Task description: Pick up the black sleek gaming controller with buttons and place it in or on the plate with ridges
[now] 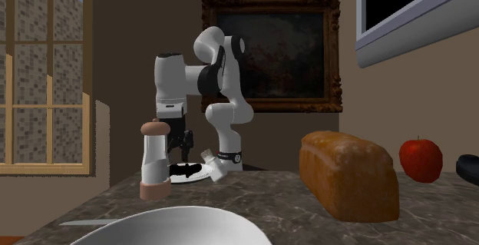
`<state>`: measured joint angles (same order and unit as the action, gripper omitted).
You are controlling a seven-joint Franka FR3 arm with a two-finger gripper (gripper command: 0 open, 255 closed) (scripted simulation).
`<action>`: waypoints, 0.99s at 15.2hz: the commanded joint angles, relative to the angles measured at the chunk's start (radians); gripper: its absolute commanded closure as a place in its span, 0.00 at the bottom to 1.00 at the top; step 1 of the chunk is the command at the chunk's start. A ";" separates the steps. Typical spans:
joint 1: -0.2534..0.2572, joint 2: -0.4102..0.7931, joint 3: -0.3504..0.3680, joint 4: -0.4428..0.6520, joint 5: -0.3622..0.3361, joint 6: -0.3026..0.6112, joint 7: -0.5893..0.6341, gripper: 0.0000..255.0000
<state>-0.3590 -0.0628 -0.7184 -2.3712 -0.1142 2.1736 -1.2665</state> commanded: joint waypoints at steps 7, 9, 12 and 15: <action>0.002 -0.056 0.013 0.064 -0.029 -0.109 0.026 0.00; 0.002 -0.067 0.017 0.082 -0.034 -0.137 0.030 0.00; 0.002 -0.067 0.017 0.082 -0.034 -0.137 0.030 0.00; 0.002 -0.067 0.017 0.082 -0.034 -0.137 0.030 0.00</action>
<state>-0.3570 -0.1298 -0.7014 -2.2891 -0.1484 2.0364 -1.2362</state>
